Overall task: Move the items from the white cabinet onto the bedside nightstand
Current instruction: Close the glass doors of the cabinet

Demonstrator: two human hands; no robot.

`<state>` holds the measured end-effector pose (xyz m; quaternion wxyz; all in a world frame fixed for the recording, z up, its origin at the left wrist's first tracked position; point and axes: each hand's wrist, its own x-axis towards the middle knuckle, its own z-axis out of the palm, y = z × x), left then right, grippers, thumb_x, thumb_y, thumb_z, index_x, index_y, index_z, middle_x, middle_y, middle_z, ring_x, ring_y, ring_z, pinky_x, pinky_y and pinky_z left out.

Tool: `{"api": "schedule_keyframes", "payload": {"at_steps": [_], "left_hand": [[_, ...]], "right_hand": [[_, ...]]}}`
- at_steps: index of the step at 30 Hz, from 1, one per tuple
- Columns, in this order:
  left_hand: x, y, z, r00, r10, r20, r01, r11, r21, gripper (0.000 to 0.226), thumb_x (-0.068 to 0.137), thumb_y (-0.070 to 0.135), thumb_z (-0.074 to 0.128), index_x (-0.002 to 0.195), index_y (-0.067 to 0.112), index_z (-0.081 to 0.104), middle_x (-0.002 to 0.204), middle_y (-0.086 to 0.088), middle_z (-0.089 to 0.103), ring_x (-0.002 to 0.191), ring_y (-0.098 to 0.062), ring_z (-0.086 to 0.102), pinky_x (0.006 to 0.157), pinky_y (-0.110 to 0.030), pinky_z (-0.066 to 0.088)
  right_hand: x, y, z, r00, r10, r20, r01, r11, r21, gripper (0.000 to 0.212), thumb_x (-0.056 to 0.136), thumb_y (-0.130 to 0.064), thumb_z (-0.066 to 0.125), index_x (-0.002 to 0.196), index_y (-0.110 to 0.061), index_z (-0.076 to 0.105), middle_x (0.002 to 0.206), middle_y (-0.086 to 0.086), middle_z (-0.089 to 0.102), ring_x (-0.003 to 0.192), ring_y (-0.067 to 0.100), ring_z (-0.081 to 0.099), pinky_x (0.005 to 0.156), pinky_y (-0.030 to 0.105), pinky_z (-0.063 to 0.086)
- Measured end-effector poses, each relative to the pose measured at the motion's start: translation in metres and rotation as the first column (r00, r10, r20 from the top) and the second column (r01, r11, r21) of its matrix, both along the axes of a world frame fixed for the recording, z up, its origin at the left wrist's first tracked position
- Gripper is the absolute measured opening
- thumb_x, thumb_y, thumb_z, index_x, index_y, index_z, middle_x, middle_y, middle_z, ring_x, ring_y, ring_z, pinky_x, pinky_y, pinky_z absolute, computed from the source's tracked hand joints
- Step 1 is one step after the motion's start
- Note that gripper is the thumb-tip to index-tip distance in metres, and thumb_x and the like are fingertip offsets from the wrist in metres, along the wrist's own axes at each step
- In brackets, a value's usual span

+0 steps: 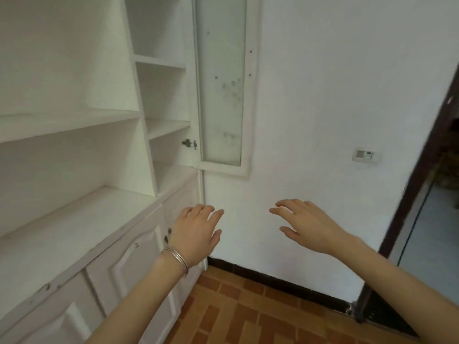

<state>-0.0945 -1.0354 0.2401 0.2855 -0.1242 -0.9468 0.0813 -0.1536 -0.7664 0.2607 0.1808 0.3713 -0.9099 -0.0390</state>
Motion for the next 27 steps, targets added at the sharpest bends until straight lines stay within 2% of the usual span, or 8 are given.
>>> {"api": "schedule_keyframes", "payload": {"at_steps": [2, 5, 10, 15, 19, 21, 24, 27], "left_hand": [[-0.025, 0.036, -0.003, 0.999, -0.033, 0.003, 0.033, 0.999, 0.021, 0.045, 0.064, 0.033, 0.077, 0.105, 0.018, 0.068, 0.094, -0.001, 0.069, 0.085, -0.021, 0.066, 0.071, -0.036, 0.053], [-0.057, 0.071, -0.009, 0.999, -0.044, -0.007, 0.045, 0.998, 0.036, 0.046, 0.063, 0.032, 0.078, 0.105, 0.017, 0.068, 0.095, -0.002, 0.069, 0.086, -0.021, 0.066, 0.072, -0.036, 0.053], [-0.097, 0.088, -0.011, 1.000, -0.015, -0.004, 0.016, 1.000, 0.017, 0.045, 0.063, 0.033, 0.079, 0.104, 0.018, 0.068, 0.095, -0.001, 0.069, 0.088, -0.021, 0.066, 0.072, -0.037, 0.053], [-0.140, 0.067, -0.008, 0.999, 0.042, -0.005, -0.042, 0.999, 0.027, 0.045, 0.065, 0.033, 0.078, 0.106, 0.017, 0.068, 0.098, -0.003, 0.069, 0.094, -0.024, 0.065, 0.076, -0.038, 0.053], [-0.187, 0.033, -0.007, 0.995, 0.082, -0.050, -0.082, 0.997, 0.010, 0.042, 0.069, 0.033, 0.073, 0.107, 0.017, 0.067, 0.098, -0.003, 0.069, 0.094, -0.025, 0.065, 0.078, -0.041, 0.053], [-0.216, 0.015, -0.004, 0.991, 0.102, -0.086, -0.102, 0.995, 0.009, 0.037, 0.074, 0.035, 0.058, 0.105, 0.017, 0.067, 0.097, -0.003, 0.068, 0.093, -0.026, 0.064, 0.079, -0.040, 0.053], [-0.261, -0.008, 0.006, 0.988, 0.122, -0.092, -0.121, 0.992, 0.019, 0.045, 0.075, 0.038, 0.039, 0.103, 0.016, 0.067, 0.096, -0.004, 0.068, 0.092, -0.026, 0.064, 0.079, -0.039, 0.052], [-0.311, -0.023, 0.013, 0.989, 0.086, -0.124, -0.085, 0.996, 0.010, 0.041, 0.073, 0.036, 0.048, 0.102, 0.015, 0.067, 0.096, -0.005, 0.069, 0.092, -0.028, 0.064, 0.080, -0.040, 0.053]], "right_hand": [[-0.020, 0.037, 0.004, 0.999, -0.035, 0.004, 0.034, 0.999, 0.021, 0.044, 0.094, -0.031, 0.046, 0.136, -0.020, 0.037, 0.140, 0.004, 0.041, 0.123, 0.023, 0.042, 0.097, 0.036, 0.037], [-0.046, 0.075, 0.009, 0.999, -0.049, 0.005, 0.049, 0.998, 0.048, 0.045, 0.094, -0.032, 0.046, 0.137, -0.022, 0.036, 0.140, 0.003, 0.040, 0.124, 0.022, 0.042, 0.097, 0.035, 0.036], [-0.092, 0.101, 0.014, 0.999, -0.031, -0.018, 0.031, 0.999, 0.036, 0.043, 0.090, -0.029, 0.055, 0.131, -0.019, 0.045, 0.132, 0.005, 0.050, 0.115, 0.024, 0.051, 0.090, 0.038, 0.043], [-0.154, 0.074, 0.009, 0.998, 0.046, -0.040, -0.046, 0.999, 0.009, 0.044, 0.083, -0.026, 0.065, 0.124, -0.019, 0.052, 0.122, 0.006, 0.057, 0.105, 0.024, 0.058, 0.081, 0.038, 0.048], [-0.212, 0.036, 0.008, 0.993, 0.111, -0.047, -0.112, 0.994, -0.008, 0.043, 0.086, -0.026, 0.061, 0.127, -0.019, 0.050, 0.125, 0.006, 0.055, 0.109, 0.025, 0.055, 0.085, 0.038, 0.046], [-0.245, 0.017, 0.012, 0.988, 0.138, -0.071, -0.139, 0.990, -0.009, 0.043, 0.089, -0.028, 0.056, 0.130, -0.019, 0.047, 0.130, 0.006, 0.051, 0.114, 0.025, 0.051, 0.090, 0.038, 0.043], [-0.297, -0.007, 0.023, 0.984, 0.155, -0.089, -0.155, 0.988, 0.002, 0.043, 0.091, -0.028, 0.052, 0.133, -0.019, 0.044, 0.134, 0.005, 0.048, 0.118, 0.024, 0.048, 0.092, 0.038, 0.041], [-0.343, -0.023, 0.035, 0.984, 0.146, -0.098, -0.147, 0.989, -0.003, 0.043, 0.091, -0.027, 0.053, 0.133, -0.019, 0.044, 0.133, 0.006, 0.048, 0.116, 0.025, 0.049, 0.091, 0.037, 0.041]]}}
